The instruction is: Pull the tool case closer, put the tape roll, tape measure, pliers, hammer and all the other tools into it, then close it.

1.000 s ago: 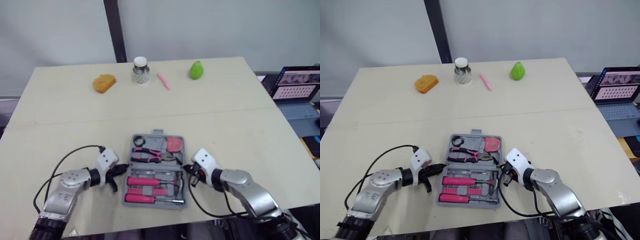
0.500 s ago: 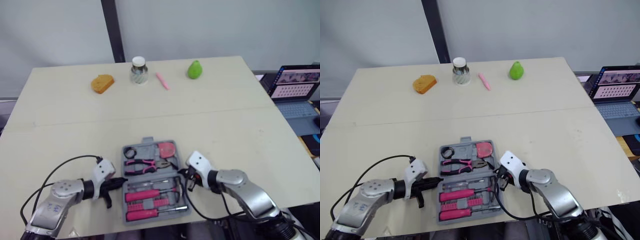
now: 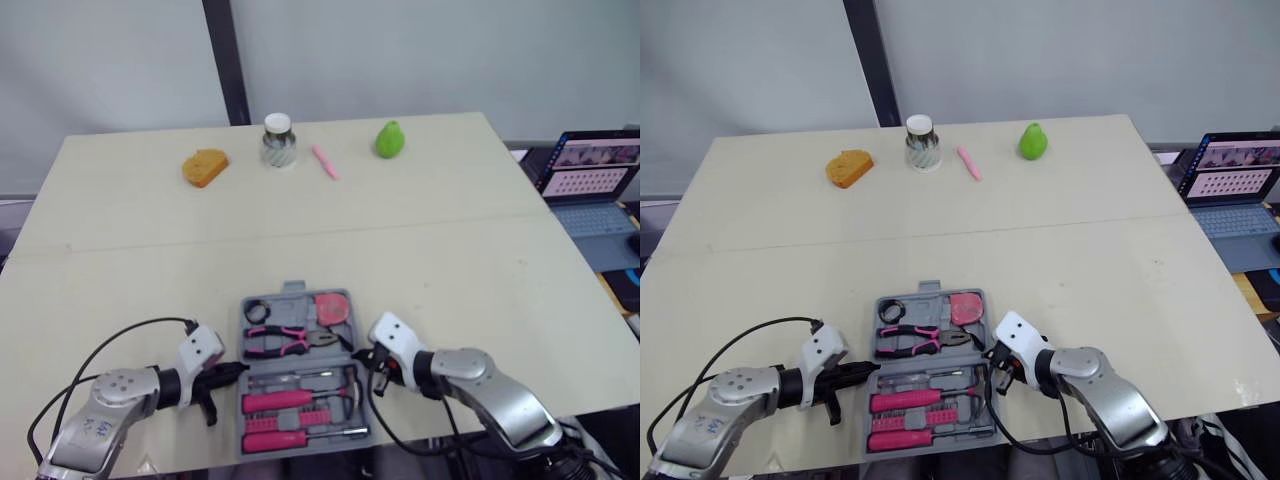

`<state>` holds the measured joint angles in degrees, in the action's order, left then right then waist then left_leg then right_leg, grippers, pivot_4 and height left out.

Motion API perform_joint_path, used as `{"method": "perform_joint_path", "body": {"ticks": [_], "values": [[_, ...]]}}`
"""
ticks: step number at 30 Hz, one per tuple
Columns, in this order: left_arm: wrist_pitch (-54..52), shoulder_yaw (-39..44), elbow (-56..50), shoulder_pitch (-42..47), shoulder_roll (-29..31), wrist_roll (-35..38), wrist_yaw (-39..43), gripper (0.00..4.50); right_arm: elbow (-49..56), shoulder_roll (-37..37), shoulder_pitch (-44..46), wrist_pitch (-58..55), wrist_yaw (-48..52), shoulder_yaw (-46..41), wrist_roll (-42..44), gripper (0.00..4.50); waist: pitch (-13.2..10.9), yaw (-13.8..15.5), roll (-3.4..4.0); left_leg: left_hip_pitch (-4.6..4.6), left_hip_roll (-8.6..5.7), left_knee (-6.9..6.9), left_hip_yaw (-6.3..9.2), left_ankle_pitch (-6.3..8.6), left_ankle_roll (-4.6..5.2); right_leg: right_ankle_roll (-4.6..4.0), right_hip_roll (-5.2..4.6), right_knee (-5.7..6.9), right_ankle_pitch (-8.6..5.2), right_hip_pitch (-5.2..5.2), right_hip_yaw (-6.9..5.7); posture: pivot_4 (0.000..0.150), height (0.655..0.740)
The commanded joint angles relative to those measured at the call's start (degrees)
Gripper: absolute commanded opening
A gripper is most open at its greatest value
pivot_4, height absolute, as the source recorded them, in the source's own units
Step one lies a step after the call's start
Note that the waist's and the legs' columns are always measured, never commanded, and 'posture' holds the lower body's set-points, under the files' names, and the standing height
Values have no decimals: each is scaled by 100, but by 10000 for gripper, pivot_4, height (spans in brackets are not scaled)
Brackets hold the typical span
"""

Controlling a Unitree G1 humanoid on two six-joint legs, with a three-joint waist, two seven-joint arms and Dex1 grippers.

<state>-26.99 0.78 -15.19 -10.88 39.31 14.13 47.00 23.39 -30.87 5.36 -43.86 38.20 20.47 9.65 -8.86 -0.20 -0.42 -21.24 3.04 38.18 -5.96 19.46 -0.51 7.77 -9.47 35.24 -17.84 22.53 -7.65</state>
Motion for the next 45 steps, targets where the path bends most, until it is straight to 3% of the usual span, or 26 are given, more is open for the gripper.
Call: {"method": "perform_joint_path", "body": {"ticks": [1, 8, 9, 11, 13, 18, 19, 32, 45], "values": [[20, -57, -21, -116, 45, -36, 8, 413, 219, -85, -34, 122, 111, -15, 62, 0, 0, 2, 0, 0, 0, 0, 0, 0, 0, 0, 0, 0, 0, 0, 0, 1500, 7400], [82, 691, 124, -233, 470, 250, 295, 413, -72, -656, -34, -54, 489, -1110, 643, 0, -1, -3, -2, 0, 0, 0, -2, 1, 1, 0, 0, -6, 0, 0, 1, 1500, 7400], [-10, 810, 24, -227, 529, 373, 344, 0, -150, -641, 42, -247, 533, -1331, 860, 4024, -2, -3, -2, 0, 2, 1, -3, 0, 1, 0, 0, -4, 0, 0, 0, 1500, 7400], [-256, 984, -482, -331, 663, 839, 657, 0, -445, -374, 437, -920, 551, -1880, 1512, 7831, -5, -2, -6, -1, 2, 1, -3, 1, 1, 0, 1, -4, 0, 0, 0, 1500, 7400], [-486, 878, -1085, -658, 904, 1151, 1067, 0, -930, 64, 1061, -1716, 394, -2336, 2083, 16448, -14, -20, -17, -1, 8, 2, -3, 1, 2, -1, 1, -3, 0, 1, 3, 1500, 7400], [-587, 158, -1587, -1115, 1280, 846, 1167, 0, -1815, 590, 1917, -2455, 136, -2360, 2274, 42443, -22, 7, 7, -2, 8, -8, -9, 6, 0, -4, 4, -1, -1, 9, 5, 1500, 7400], [-543, -18, -1591, -1145, 1308, 684, 1111, 0, -1983, 689, 2036, -2546, 108, -2319, 2294, 44536, -23, 9, 7, -2, 10, -8, -7, 6, -1, -5, 8, 2, -1, 9, 2, 1500, 7400], [106, -623, -1041, -1218, 1311, -100, 807, 0, -2676, 1382, 2450, -2921, 196, -2200, 2604, 44536, -20, -8, 26, 1, 10, 0, -25, 6, -2, -5, 8, 15, -1, 18, 19, 1500, 7400], [233, -425, -807, -1123, 995, 4, 519, 0, -1963, 956, 2574, -2829, 948, -1974, 3199, 44536, -32, -32, 51, 3, 12, -1, -31, 6, -3, -5, 8, 20, -1, 23, 22, 1500, 7400]]}}
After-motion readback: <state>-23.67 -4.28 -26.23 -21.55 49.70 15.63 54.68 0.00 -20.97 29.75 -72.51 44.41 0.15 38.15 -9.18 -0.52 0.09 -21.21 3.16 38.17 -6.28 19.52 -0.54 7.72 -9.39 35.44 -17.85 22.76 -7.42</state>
